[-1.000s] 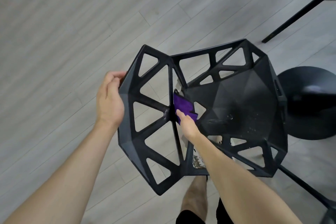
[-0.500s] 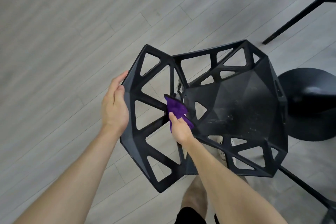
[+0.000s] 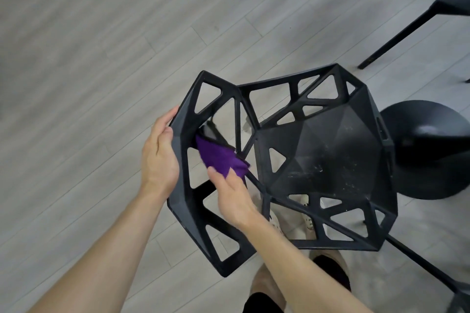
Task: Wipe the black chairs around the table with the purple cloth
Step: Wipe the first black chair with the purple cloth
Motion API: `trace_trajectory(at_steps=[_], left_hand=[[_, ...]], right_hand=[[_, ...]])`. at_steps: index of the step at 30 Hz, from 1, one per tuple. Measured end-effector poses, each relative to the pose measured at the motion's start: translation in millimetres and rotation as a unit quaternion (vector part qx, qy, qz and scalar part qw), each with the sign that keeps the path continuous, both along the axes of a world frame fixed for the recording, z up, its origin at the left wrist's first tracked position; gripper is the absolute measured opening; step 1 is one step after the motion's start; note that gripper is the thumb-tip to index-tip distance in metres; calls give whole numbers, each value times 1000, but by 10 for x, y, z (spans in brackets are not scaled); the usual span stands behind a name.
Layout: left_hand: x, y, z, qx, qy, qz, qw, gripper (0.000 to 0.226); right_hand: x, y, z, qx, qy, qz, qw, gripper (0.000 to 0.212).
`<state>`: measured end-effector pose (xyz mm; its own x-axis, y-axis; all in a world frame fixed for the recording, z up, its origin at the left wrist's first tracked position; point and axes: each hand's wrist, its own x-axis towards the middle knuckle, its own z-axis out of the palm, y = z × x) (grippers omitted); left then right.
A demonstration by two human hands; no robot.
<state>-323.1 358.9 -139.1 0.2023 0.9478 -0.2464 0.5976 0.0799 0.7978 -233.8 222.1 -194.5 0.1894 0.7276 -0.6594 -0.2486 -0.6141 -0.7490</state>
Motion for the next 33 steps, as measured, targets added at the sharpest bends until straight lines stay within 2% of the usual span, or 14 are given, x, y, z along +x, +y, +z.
trace_trajectory(at_steps=[2,3,7,9,11,14,16,17,19,24,26,29,31,33], left_hand=[[4,-5,14,-2,-6,-3,1000,52],[4,-11,18,-3,-9,-2,1000,52],[36,-17,33,-12,-17,4,1000,51],[29,-16,29,-14,-27,5,1000,51],[15,-6,12,-10,-34,5,999,50],[-11,13,-15,-22,-38,7,999,50],[-3,0,-13,-22,-37,6,999,51],[1,0,-9,-20,-36,3,999,50],[-1,10,-28,-23,-31,0,999,50],[-14,40,-41,-25,-28,11,999,52],[-1,27,-37,-26,-41,10,999,52],[19,-3,-11,-17,-45,27,998,51],[17,-4,-10,-18,-37,53,998,44],[-2,17,-19,-14,-30,61,998,37]], right_hand=[[6,-97,-80,31,-11,1,999,31],[72,-131,-158,3,-30,0,1000,19],[246,-114,-413,-133,-8,-22,991,42],[122,-28,-236,-111,-29,7,993,49],[-87,11,31,4,-35,4,999,67],[-99,-103,-81,96,-49,39,993,49],[49,-242,-369,25,-60,50,997,37],[153,-263,-494,-28,-35,31,999,26],[343,-235,-679,-101,20,-45,994,33],[658,-56,-629,-89,9,-240,967,26],[642,-115,-622,-93,-32,-220,970,27],[335,-213,-661,-133,-58,-89,985,43],[72,-300,-614,-157,-44,-31,986,60],[-83,-430,-407,-129,-5,-37,991,52]])
